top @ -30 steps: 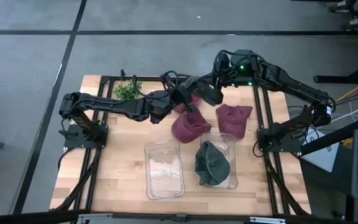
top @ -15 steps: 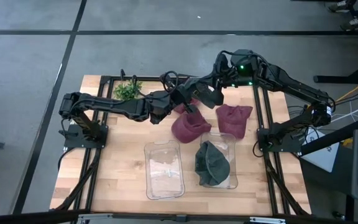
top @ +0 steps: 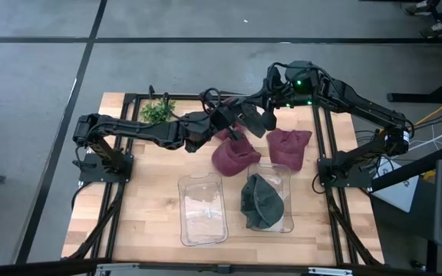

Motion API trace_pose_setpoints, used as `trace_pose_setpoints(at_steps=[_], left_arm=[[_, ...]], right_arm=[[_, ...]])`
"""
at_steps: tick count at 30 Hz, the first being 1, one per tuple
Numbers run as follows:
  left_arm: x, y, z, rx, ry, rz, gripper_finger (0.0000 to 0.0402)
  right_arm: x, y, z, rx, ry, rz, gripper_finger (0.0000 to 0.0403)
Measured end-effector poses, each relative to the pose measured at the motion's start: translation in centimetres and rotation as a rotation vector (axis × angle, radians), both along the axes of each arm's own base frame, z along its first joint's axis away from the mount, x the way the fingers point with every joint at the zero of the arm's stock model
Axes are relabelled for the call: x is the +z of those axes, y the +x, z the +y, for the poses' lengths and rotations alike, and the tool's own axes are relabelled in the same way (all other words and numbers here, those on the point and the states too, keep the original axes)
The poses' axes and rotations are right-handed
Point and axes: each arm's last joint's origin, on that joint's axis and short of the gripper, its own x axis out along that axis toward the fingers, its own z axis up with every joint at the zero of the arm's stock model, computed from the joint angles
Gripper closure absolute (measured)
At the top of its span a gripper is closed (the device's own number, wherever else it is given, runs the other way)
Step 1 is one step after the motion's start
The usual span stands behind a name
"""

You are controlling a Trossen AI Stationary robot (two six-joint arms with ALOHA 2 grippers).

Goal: Pick & Place hat
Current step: Put the black cap into the right transparent bin

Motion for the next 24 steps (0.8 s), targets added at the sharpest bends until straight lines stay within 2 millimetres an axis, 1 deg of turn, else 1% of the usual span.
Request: trace_pose_setpoints(at_steps=[5,15,17,24], left_arm=[[0.0,0.0,0.0,-0.002,0.021,0.024,0.0397],[0.0,-0.4,0.1,0.073,0.039,0.063,0.0398],[0.2,-0.8,0.2,0.092,0.04,0.088,0.0398],[1.4,-2.9,0.8,0.154,0.0,0.089,0.0398]], right_arm=[[0.0,0.0,0.0,0.0,0.0,0.0,0.0401],[0.0,0.0,0.0,0.0,-0.002,-0.003,0.0364],[0.0,0.0,0.0,0.001,-0.001,-0.002,0.0363],[0.1,-0.1,0.0,0.0,0.001,-0.003,0.0362]])
